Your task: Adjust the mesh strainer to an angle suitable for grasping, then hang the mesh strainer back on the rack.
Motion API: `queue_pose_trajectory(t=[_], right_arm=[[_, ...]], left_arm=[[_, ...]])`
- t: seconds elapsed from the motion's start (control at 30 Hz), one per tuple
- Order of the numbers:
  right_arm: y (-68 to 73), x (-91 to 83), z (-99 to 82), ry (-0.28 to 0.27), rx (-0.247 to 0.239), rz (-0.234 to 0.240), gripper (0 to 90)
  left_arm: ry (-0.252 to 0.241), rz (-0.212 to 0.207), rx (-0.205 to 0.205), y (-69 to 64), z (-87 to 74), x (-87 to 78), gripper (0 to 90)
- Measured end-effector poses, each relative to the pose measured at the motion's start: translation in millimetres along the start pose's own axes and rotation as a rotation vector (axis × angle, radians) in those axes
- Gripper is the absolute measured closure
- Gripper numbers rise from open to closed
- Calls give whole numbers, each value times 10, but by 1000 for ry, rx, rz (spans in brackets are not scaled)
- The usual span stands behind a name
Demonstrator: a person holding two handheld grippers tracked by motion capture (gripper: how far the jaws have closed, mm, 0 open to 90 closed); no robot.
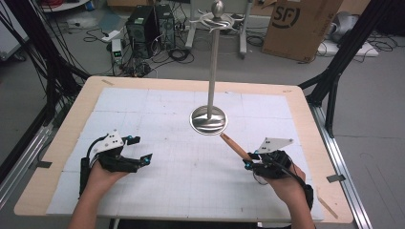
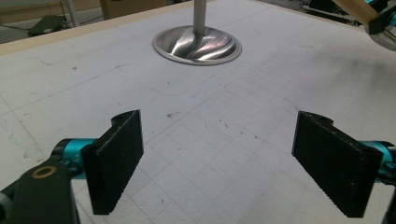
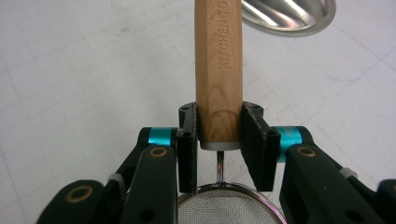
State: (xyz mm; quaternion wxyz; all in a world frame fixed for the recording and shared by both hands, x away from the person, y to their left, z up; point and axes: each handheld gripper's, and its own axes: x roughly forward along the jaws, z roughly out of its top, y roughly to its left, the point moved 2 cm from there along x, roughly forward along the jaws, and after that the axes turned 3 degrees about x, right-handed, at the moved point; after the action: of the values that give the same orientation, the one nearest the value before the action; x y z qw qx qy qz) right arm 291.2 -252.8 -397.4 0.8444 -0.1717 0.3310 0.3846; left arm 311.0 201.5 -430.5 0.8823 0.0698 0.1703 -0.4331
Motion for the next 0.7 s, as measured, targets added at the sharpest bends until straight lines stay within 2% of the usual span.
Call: queue_pose_trajectory(t=[0.3,0.57,0.7], right_arm=[[-55,-141,116,-109,19,6,687],[-82,-175,108,-123,30,7,686],[-99,-191,94,-156,45,14,686]], left_arm=[[-12,-4,-6,15,9,-8,171],[-13,2,-11,27,16,1,171],[-14,-3,-12,22,15,7,171]])
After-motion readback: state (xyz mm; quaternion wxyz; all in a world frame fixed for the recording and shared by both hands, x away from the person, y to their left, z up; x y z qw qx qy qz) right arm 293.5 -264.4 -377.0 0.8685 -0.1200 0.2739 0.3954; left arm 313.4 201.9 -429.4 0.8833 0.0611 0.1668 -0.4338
